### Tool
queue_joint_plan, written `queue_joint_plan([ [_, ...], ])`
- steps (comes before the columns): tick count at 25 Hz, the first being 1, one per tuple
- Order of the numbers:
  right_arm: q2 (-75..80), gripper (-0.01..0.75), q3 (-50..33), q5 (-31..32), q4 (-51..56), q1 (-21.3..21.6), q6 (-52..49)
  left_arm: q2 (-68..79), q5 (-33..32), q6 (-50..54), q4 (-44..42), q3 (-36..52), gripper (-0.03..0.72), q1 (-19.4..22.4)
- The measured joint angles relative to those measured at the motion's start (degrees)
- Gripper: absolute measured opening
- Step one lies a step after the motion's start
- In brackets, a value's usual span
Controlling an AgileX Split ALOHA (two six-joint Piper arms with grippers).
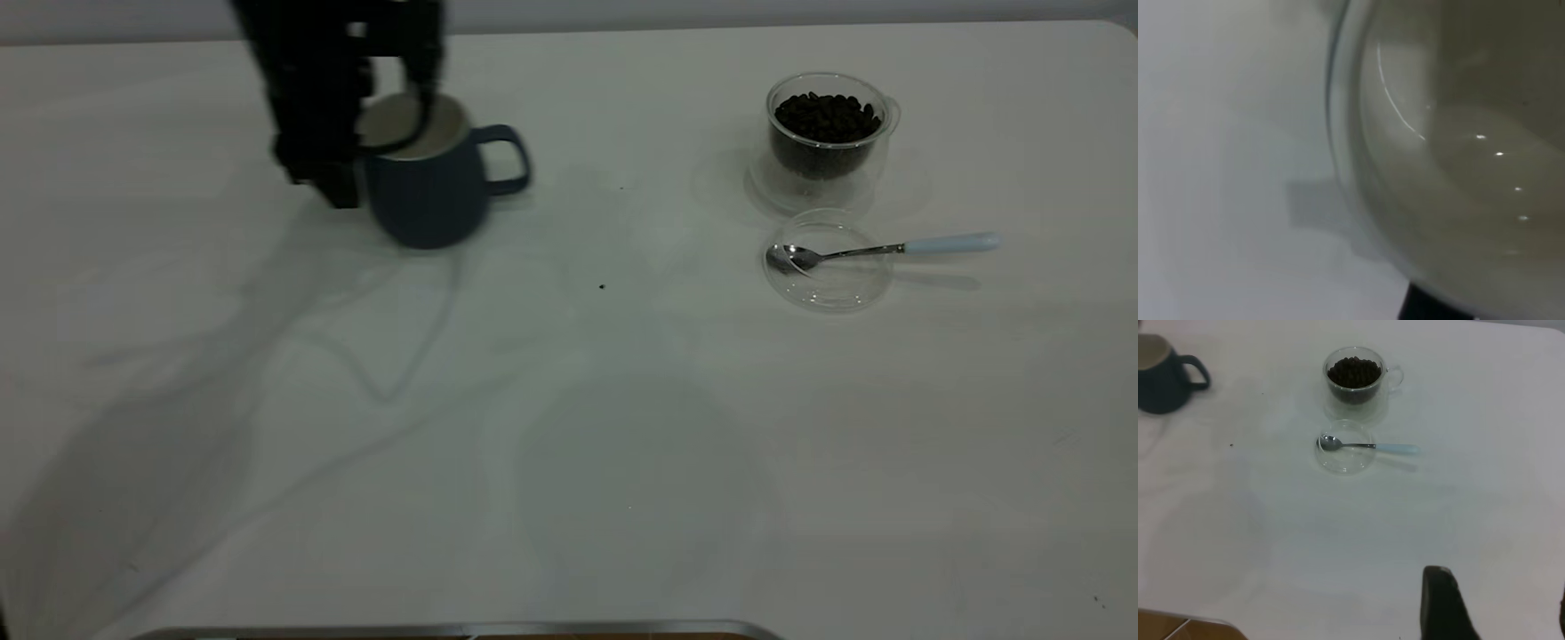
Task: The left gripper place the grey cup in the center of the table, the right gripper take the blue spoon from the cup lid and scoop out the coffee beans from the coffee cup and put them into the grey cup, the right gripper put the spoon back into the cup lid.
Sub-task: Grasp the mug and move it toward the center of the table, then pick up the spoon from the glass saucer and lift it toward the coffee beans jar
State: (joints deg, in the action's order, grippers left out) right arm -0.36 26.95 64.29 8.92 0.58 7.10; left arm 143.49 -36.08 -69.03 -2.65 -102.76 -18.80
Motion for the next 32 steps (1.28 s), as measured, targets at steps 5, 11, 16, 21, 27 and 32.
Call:
queue_joint_plan([
  [5, 0.00, 0.451, 0.00, 0.00, 0.00, 0.00, 0.00, 0.00, 3.69, 0.04, 1.38, 0.00, 0.551, -4.86],
  [11, 0.00, 0.451, 0.00, 0.00, 0.00, 0.00, 0.00, -3.81, 1.39, 8.73, 1.28, 0.00, 0.551, -6.86],
  [16, 0.00, 0.451, 0.00, 0.00, 0.00, 0.00, 0.00, -17.41, -8.04, 24.44, -1.74, 0.00, 0.551, -5.05],
  [21, 0.00, 0.451, 0.00, 0.00, 0.00, 0.00, 0.00, -30.81, -21.23, 40.08, -5.10, 0.00, 0.551, -2.09],
  [27, 0.00, 0.451, 0.00, 0.00, 0.00, 0.00, 0.00, -45.51, -30.72, 48.48, -7.44, -0.01, 0.551, -1.67],
  [32, 0.00, 0.451, 0.00, 0.00, 0.00, 0.00, 0.00, -57.83, -30.72, 52.88, -3.29, 2.30, 0.551, -1.72],
])
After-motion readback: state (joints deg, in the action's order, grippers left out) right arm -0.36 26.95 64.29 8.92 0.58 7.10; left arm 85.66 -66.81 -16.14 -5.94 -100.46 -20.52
